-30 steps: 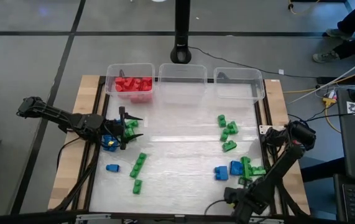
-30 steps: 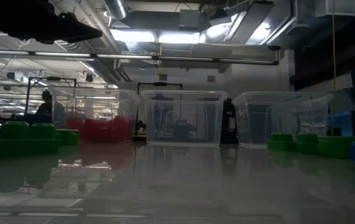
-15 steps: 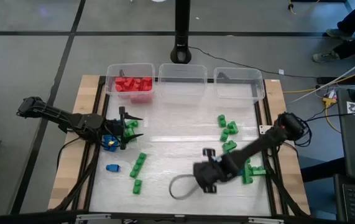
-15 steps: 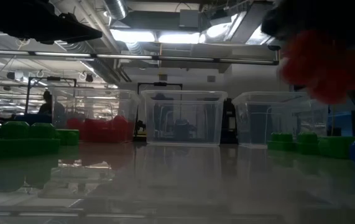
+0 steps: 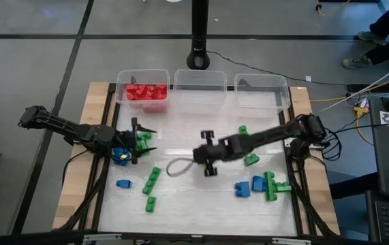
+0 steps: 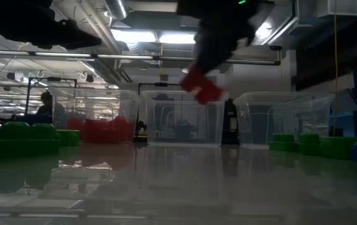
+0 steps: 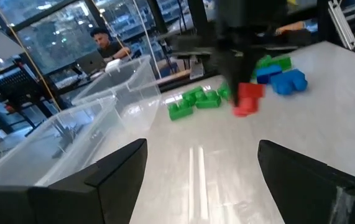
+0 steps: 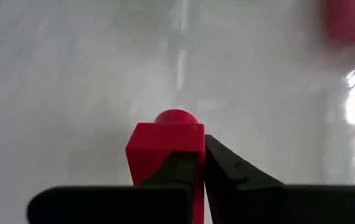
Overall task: Sort blocks
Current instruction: Put the red game piece into the left transparent bin
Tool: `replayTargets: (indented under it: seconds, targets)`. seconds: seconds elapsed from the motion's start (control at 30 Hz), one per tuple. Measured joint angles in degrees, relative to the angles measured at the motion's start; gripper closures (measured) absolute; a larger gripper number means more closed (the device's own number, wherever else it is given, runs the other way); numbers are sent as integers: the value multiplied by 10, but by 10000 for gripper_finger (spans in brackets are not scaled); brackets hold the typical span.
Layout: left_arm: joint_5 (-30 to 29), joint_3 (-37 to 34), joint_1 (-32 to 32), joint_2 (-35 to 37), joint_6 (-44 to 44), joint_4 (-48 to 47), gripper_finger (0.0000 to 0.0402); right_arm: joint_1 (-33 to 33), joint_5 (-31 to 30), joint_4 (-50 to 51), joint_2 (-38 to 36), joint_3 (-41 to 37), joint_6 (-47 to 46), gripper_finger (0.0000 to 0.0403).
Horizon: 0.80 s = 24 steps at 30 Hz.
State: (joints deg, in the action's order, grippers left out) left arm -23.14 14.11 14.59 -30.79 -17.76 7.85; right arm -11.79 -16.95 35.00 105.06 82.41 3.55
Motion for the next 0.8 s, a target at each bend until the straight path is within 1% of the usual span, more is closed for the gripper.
replayTargets:
  seconds: [0.23,0.33,0.53,0.6,0.7,0.77,0.8]
  targets:
    - [-1,0,0,0,5,-29,105,92,1,-194,0,0,143,388]
    - [-8,0,0,9,12,-37,105,130,21,-279,0,0,184,385]
    - [-43,0,0,55,13,-94,105,203,45,-400,0,0,240,381]
    - [-46,0,0,71,13,-109,105,227,54,-442,4,1,248,381]
    - [-46,0,0,90,7,-125,105,260,92,-503,14,0,253,380]
    - [-46,0,0,100,-8,-124,105,279,112,-563,32,7,253,380]
    - [-46,0,0,104,-16,-125,105,290,123,-567,37,10,253,380]
